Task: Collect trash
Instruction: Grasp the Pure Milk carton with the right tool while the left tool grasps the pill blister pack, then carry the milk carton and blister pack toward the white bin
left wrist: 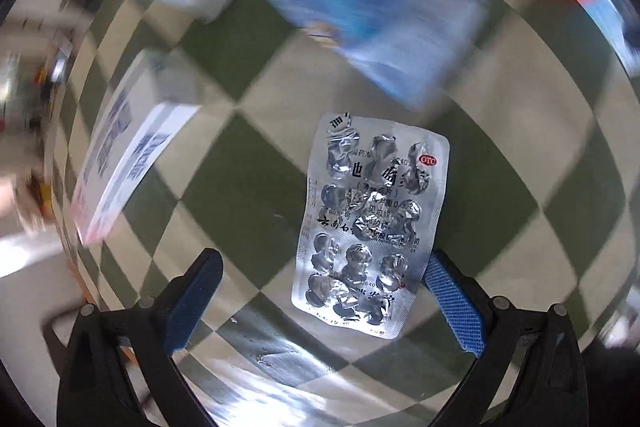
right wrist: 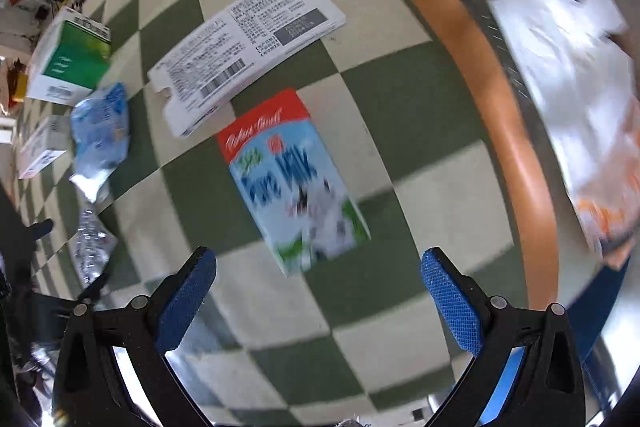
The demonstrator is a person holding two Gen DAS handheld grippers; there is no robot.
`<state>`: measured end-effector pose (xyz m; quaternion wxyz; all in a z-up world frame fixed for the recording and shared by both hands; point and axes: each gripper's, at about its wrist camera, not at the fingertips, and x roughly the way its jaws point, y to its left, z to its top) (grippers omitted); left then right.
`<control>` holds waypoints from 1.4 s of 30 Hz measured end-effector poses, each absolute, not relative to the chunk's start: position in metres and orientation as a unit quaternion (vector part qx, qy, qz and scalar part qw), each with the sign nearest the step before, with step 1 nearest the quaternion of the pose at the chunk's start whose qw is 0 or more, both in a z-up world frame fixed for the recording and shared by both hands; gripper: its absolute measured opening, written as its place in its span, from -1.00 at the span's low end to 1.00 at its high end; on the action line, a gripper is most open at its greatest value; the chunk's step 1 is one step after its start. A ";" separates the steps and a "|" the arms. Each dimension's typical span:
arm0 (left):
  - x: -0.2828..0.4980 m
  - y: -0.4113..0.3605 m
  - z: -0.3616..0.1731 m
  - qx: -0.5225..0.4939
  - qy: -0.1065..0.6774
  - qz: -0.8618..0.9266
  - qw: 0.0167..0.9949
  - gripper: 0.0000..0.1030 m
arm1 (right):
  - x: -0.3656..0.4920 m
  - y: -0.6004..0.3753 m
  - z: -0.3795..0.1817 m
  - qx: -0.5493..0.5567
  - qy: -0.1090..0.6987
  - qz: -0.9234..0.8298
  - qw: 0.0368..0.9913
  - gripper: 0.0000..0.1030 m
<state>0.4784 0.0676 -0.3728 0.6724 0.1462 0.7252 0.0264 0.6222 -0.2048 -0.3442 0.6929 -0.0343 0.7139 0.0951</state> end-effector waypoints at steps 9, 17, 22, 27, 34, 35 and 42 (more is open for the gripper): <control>0.485 0.097 -0.362 0.027 0.726 0.079 0.683 0.98 | 0.634 -0.176 -0.362 -0.030 0.707 0.113 0.698 0.25; 0.498 0.072 -0.360 -0.010 0.720 0.061 0.691 -0.08 | 0.617 -0.132 -0.364 -0.061 0.719 0.157 0.674 0.22; 0.490 0.074 -0.358 -0.160 0.723 0.068 0.669 -0.08 | 0.616 -0.124 -0.367 -0.053 0.726 0.162 0.666 0.21; 0.499 0.060 -0.359 -0.093 0.724 0.079 0.679 0.04 | 0.610 -0.118 -0.369 -0.059 0.730 0.168 0.660 0.21; 0.517 0.036 -0.372 -0.061 0.723 0.068 0.685 0.22 | 0.600 -0.106 -0.371 -0.075 0.728 0.162 0.662 0.24; 0.516 0.034 -0.372 -0.062 0.722 0.066 0.686 0.19 | 0.598 -0.102 -0.370 -0.080 0.727 0.162 0.662 0.24; 0.506 0.002 -0.367 -0.057 0.713 0.070 0.695 0.18 | 0.581 -0.093 -0.370 -0.088 0.714 0.163 0.675 0.16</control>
